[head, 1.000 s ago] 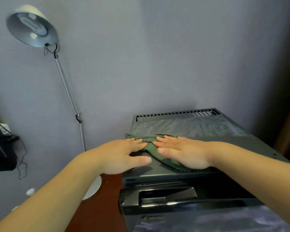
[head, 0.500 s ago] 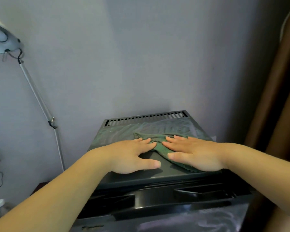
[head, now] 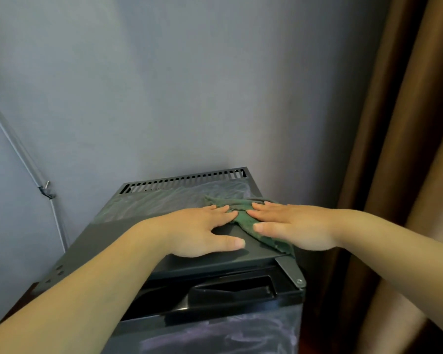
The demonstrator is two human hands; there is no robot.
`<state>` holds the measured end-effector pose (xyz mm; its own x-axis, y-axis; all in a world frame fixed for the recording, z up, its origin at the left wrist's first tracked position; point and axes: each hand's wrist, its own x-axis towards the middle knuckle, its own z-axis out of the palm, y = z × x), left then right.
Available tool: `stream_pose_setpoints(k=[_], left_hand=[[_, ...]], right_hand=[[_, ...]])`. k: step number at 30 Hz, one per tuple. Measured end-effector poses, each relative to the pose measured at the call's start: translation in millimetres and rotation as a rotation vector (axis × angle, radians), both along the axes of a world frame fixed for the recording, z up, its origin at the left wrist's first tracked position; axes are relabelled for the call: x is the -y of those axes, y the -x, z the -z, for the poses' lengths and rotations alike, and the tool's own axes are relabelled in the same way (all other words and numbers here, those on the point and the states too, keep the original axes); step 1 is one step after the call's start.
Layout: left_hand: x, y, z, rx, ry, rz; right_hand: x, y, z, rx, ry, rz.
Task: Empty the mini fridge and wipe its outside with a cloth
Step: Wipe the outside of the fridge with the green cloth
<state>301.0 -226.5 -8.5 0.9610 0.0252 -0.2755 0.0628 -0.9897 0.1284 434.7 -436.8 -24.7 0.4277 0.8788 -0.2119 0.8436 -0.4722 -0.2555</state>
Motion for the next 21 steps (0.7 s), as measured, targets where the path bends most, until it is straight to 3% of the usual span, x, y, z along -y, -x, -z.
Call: stream_pose_setpoints(k=[11, 21], left_hand=[[-1, -2, 2, 0.047, -0.003, 0.035], [-49, 30, 2, 0.048, -0.008, 0.014]], right_hand=[[0, -1, 1, 0.006, -0.039, 0.034], [-54, 24, -9, 0.016, 0.007, 0.01]])
